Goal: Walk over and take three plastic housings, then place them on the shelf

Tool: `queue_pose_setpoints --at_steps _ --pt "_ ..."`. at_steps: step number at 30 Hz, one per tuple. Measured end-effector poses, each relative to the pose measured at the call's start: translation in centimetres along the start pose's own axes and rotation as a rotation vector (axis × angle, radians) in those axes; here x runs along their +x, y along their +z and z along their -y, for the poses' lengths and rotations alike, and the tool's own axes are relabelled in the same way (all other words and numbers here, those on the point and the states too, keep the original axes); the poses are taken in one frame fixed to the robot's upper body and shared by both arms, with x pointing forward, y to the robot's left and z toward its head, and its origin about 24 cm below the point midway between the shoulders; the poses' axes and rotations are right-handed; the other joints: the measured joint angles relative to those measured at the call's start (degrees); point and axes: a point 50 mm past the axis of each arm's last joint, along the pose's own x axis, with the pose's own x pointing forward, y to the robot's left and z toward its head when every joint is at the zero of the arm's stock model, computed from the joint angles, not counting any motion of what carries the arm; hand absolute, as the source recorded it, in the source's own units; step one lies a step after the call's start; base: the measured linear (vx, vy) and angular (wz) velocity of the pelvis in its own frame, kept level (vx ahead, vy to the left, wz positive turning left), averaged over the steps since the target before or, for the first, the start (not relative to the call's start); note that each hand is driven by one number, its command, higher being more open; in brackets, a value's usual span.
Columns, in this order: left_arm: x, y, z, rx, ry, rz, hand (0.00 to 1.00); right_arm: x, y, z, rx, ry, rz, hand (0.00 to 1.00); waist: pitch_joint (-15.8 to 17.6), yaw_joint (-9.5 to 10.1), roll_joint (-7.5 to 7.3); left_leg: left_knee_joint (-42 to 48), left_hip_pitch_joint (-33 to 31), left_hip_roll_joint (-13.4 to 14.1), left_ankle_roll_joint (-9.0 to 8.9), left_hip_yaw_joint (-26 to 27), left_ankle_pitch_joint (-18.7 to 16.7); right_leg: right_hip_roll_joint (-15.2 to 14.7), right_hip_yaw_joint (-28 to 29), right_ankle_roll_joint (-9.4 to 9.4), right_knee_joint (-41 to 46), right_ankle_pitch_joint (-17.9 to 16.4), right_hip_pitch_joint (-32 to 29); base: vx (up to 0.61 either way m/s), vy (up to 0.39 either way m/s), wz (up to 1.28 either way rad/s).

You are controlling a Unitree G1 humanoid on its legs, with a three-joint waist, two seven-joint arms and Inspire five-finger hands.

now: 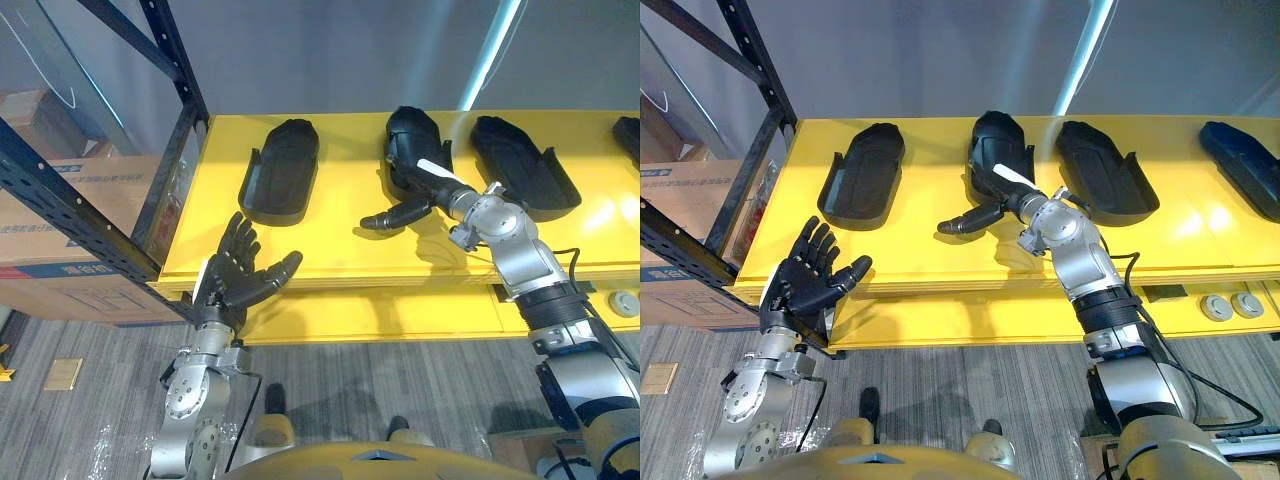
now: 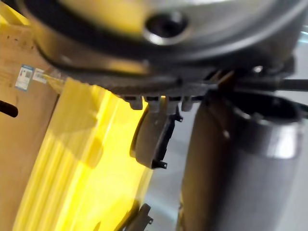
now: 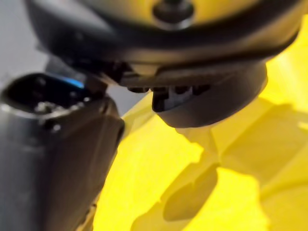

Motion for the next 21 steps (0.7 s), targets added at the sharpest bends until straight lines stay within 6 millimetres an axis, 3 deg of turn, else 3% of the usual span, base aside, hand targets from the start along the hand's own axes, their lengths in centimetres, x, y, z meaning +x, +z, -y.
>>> queue_pose_setpoints --at_steps 8,21 --pt "-0.2 0.4 -0.1 0.006 0.003 0.011 1.0 -1.1 0.3 -0.8 -0.053 0.097 0.017 1.0 -0.3 -0.22 -1.69 0.0 0.0 0.1 -0.12 0.6 -0.1 0.2 0.3 0.05 -0.9 0.5 0.1 -0.01 -0.004 -0.02" --pt "-0.2 0.5 -0.4 0.058 0.002 0.003 1.0 -2.8 0.5 -2.9 -0.121 0.21 0.048 1.0 -0.8 -0.42 -2.48 0.0 0.7 0.4 -0.25 1.6 -0.2 0.4 1.2 0.02 -1.0 0.6 0.4 -0.01 -0.004 -0.03"
